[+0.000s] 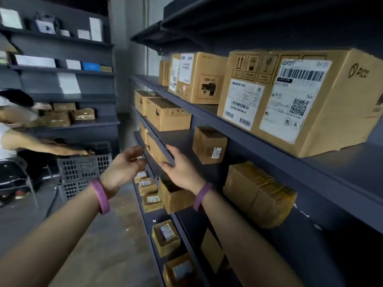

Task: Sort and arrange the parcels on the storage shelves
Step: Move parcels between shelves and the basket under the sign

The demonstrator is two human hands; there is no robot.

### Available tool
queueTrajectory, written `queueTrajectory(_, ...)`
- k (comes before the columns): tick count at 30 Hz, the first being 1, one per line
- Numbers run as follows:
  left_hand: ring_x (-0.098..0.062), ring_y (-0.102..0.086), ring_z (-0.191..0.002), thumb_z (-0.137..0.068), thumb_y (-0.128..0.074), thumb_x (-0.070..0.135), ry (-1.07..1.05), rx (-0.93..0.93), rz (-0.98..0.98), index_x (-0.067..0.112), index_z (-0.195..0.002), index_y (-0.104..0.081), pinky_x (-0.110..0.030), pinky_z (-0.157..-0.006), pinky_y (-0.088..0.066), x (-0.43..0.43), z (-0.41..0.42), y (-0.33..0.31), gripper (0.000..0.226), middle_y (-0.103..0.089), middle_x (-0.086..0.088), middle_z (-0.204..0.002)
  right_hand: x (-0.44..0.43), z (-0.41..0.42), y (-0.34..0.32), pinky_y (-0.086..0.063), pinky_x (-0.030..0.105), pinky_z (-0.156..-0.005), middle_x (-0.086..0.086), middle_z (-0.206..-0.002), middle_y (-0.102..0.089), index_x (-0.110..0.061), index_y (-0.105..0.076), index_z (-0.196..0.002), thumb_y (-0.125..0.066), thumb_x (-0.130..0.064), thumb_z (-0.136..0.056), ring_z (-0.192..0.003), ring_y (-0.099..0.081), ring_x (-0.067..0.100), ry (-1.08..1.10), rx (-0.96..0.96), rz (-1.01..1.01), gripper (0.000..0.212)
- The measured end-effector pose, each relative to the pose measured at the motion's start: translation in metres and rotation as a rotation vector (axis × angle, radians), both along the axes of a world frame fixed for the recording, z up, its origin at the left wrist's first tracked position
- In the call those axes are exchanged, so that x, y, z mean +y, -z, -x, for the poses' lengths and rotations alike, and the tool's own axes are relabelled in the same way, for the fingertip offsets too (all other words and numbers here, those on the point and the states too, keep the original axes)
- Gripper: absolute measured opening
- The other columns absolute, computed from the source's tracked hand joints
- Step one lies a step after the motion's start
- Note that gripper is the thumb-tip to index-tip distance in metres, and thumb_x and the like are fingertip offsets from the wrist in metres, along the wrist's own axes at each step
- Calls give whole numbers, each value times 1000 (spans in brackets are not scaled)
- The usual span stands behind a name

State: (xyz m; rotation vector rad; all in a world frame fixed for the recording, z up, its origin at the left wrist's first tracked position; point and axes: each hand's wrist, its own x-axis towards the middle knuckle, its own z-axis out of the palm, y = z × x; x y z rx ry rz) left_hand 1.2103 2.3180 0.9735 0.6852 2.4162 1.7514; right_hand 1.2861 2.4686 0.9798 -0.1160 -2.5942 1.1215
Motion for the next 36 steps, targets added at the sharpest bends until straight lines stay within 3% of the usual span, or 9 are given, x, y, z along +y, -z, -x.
queueTrajectory(2, 7, -53, -81, -94, -55, 8, 4, 2, 8, 30, -118, -53, -9, -64, -39, 16, 27, 2, 32, -60, 15, -103, 15, 25, -1, -29, 23, -97, 9, -151, -41, -14, -32, -149, -53, -19, -98, -137, -39, 24, 19, -15, -1, 55)
queueTrajectory(6, 0, -51, -82, -94, -54, 6, 2, -3, 15, 16, -131, -53, -7, -60, -41, 38, 82, 6, 38, -58, 7, -110, 33, 79, 0, -33, 27, -97, 10, -152, -38, -16, -26, -151, -52, -22, -99, -137, -40, 27, 62, -61, -16, 58)
queueTrajectory(11, -18, -49, -123, -95, -54, 9, 60, -40, 19, 13, -140, -46, -21, -89, -35, 57, 160, 8, 46, -51, -6, -138, 39, 156, 7, -37, 35, -104, 11, -148, -43, -13, -27, -151, -50, -18, -99, -133, -44, 29, 97, -83, -6, 57)
queueTrajectory(16, -17, -51, -120, -96, -51, 5, 195, -15, 7, 19, -129, -52, -28, -95, -39, 68, 258, 10, 36, -55, -1, -128, 35, 256, 23, -39, 34, -105, 14, -141, -51, -11, -35, -146, -55, -15, -96, -129, -49, 31, 219, -48, 8, 55)
queueTrajectory(18, -12, -49, -115, -95, -50, 3, 255, -10, -19, 23, -126, -51, -21, -90, -35, 74, 297, 7, 37, -54, 2, -119, 33, 297, 27, -41, 42, -108, 18, -135, -54, -8, -42, -141, -56, -12, -93, -126, -51, 33, 294, -15, 36, 50)
queueTrajectory(21, -8, -46, -114, -95, -51, 4, 324, -38, -12, 13, -138, -47, -13, -86, -31, 80, 351, 6, 44, -52, 2, -119, 32, 349, 28, -41, 43, -107, 21, -137, -50, -5, -36, -144, -57, -16, -94, -129, -47, 36, 380, -32, 25, 56)
queueTrajectory(26, -8, -48, -111, -94, -55, 8, 365, -78, -20, 18, -137, -49, -19, -93, -33, 84, 435, 12, 44, -56, 2, -122, 32, 423, 21, -38, 34, -107, 18, -144, -45, -10, -27, -149, -57, -24, -94, -134, -41, 33, 450, -43, 12, 64)
queueTrajectory(31, -6, -49, -112, -95, -52, 11, 406, -53, -12, 28, -137, -49, -19, -92, -32, 92, 524, 21, 45, -55, 8, -122, 31, 508, 19, -38, 38, -111, 15, -150, -41, -10, -24, -152, -54, -19, -97, -136, -42, 29, 421, -28, 32, 63)
queueTrajectory(36, -8, -50, -116, -95, -54, 19, 424, -47, 6, 33, -139, -47, -15, -73, -40, 111, 620, 33, 46, -53, 11, -128, 52, 591, 26, -25, 28, -117, 13, -157, -29, -10, -16, -154, -54, -24, -97, -144, -29, 25, 430, -38, 26, 70)
